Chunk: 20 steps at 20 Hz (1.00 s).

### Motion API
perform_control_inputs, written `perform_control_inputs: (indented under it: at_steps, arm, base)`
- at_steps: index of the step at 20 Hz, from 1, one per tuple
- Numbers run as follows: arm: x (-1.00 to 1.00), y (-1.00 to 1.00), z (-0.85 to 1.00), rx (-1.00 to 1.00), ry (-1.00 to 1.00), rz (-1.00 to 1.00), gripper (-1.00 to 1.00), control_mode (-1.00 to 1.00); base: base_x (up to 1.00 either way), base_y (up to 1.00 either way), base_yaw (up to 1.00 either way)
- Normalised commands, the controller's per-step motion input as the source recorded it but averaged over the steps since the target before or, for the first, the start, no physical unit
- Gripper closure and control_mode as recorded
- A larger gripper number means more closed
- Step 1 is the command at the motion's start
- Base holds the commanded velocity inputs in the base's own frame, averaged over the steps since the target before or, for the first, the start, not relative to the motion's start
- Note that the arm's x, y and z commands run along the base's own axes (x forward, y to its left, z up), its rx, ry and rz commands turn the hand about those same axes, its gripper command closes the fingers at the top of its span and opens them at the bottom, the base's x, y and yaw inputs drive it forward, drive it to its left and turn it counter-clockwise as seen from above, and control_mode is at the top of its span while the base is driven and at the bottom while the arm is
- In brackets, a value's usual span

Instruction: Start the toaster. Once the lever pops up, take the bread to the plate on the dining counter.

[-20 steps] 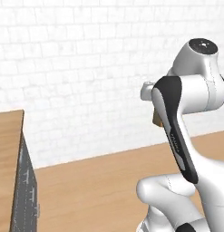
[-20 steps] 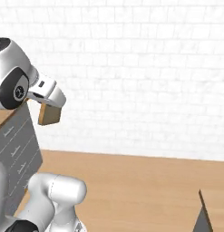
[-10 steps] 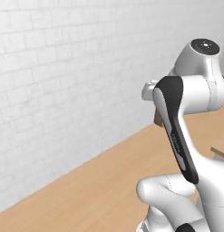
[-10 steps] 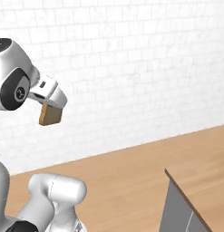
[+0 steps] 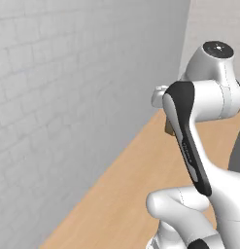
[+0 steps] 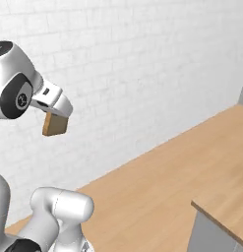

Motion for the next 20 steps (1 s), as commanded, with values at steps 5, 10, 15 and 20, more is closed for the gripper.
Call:
perform_control_inputs:
  at_steps: [5, 10, 15, 20]
  arm:
    - [0.00, 0.00, 0.00, 0.00, 0.00, 0.00, 1.00, 1.00]
    - [0.00, 0.00, 0.00, 0.00, 0.00, 0.00, 1.00, 1.00]
    - [0.00, 0.00, 0.00, 0.00, 0.00, 0.00, 1.00, 1.00]
    - [0.00, 0.00, 0.00, 0.00, 0.00, 0.00, 1.00, 1.00]
  base:
    - [0.81, 0.29, -0.59]
    - [0.79, 0.22, -0.57]
    - [0.97, 0.12, -0.49]
    - [1.00, 0.08, -0.38]
